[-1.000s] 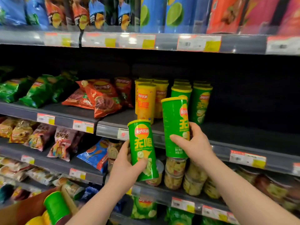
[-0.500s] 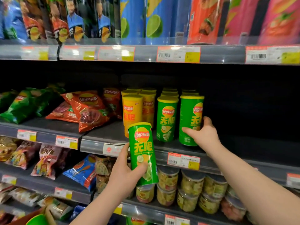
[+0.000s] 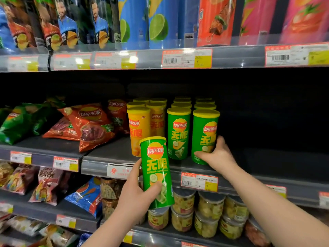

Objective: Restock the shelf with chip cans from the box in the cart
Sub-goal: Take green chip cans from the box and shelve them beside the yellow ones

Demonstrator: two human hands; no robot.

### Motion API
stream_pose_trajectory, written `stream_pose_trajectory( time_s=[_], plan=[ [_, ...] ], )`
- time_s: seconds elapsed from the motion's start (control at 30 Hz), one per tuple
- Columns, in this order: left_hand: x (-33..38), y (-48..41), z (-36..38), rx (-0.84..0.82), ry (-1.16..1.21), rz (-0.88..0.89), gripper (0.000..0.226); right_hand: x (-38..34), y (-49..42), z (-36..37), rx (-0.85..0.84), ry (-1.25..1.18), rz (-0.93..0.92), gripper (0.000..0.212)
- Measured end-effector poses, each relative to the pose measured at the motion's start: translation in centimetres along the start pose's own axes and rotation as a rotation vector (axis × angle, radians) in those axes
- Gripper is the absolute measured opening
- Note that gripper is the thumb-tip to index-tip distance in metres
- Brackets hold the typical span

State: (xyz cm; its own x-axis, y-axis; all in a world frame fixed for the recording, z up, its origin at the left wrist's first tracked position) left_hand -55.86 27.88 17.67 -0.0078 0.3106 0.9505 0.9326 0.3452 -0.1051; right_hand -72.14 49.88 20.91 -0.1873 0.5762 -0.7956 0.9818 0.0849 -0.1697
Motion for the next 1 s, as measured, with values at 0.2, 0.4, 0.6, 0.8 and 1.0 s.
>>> stream_pose_trajectory(
  time_s=[0.2, 0.4, 0.6, 0.8, 1.0],
  plan=[
    [0.7, -0.1, 1.0, -0.026, 0.005, 0.035, 0.062, -0.1, -0.1, -0.1, 0.043, 0.060, -0.025, 0.081],
    [2.2, -0.2, 2.0, -0.051, 0.031, 0.084, 0.069, -0.3, 0.8, -1.4, 0.123, -0.122, -0.048, 0.090],
    [4.3, -0.4, 4.7, -0.112, 0.071, 0.157, 0.066, -3.2, 4.5, -2.3, 0.024, -0.289, -0.280, 0.028],
    [7.5, -0.3, 9.1, -0.179, -0.014, 0.325, 0.080, -2.5, 6.7, -1.5, -0.237, -0.344, -0.191, 0.077],
    [8.3, -1.5, 11.0, -0.167, -0.109, 0.438, 0.055, -1.2, 5.9, -7.4, -0.096, -0.429, -0.200, 0.045]
  ],
)
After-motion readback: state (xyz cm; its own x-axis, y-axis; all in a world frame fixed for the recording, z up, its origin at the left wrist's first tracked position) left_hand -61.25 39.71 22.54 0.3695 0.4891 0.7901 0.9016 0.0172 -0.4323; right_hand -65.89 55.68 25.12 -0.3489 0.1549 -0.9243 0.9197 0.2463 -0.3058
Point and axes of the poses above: each hand's wrist, its own y-axis away from the middle knuckle, its own z-axis out of the palm, x = y × z, the point moved 9 cm from there along -y, towards the middle knuckle, and after that the axes turned 2 degrees about -x, right-handed, at the moved point
